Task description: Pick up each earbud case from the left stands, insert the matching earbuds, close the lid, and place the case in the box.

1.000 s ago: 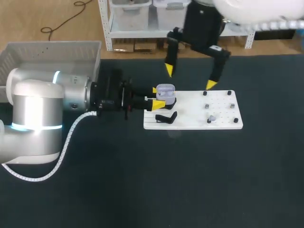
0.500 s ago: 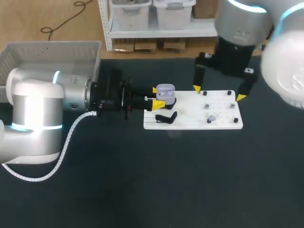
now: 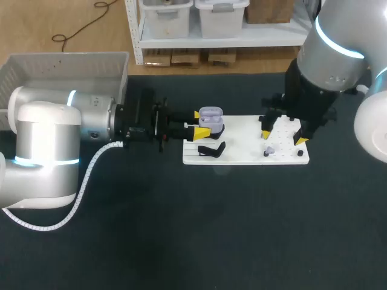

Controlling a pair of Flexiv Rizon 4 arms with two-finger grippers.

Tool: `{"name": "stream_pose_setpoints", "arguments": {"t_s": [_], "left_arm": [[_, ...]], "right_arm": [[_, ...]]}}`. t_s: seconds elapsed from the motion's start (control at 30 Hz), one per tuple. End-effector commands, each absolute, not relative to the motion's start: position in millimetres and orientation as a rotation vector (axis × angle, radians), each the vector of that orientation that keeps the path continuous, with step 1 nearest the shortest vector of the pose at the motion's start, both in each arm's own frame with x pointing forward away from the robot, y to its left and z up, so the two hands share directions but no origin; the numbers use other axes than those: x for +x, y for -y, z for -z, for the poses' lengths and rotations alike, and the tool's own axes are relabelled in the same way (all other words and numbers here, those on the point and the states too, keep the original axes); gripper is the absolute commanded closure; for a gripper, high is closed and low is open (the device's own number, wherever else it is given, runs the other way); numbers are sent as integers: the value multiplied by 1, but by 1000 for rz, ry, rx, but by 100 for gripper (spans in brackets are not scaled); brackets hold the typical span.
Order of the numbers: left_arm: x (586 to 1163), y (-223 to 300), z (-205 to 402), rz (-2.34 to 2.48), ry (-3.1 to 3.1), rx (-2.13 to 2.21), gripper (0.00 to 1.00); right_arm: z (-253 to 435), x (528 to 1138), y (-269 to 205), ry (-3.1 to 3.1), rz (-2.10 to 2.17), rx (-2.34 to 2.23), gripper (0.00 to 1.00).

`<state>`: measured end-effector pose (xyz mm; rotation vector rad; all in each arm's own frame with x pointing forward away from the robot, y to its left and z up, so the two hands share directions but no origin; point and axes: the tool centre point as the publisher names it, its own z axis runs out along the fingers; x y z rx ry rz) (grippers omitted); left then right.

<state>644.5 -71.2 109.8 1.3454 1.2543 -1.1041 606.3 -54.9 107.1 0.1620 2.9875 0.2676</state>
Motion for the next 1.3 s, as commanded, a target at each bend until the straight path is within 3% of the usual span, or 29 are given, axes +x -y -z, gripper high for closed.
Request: {"name": "stream_pose_setpoints", "arguments": {"t_s": [0.03,1.3], "left_arm": [[645,71,-109,1104,-1254,1346,100],[645,71,-109,1104,-1254,1346,100]], "right_arm": [[-89,613,51,-2982,-225,134,51],[-24,644,53,-2993,-247,32,60]]}}
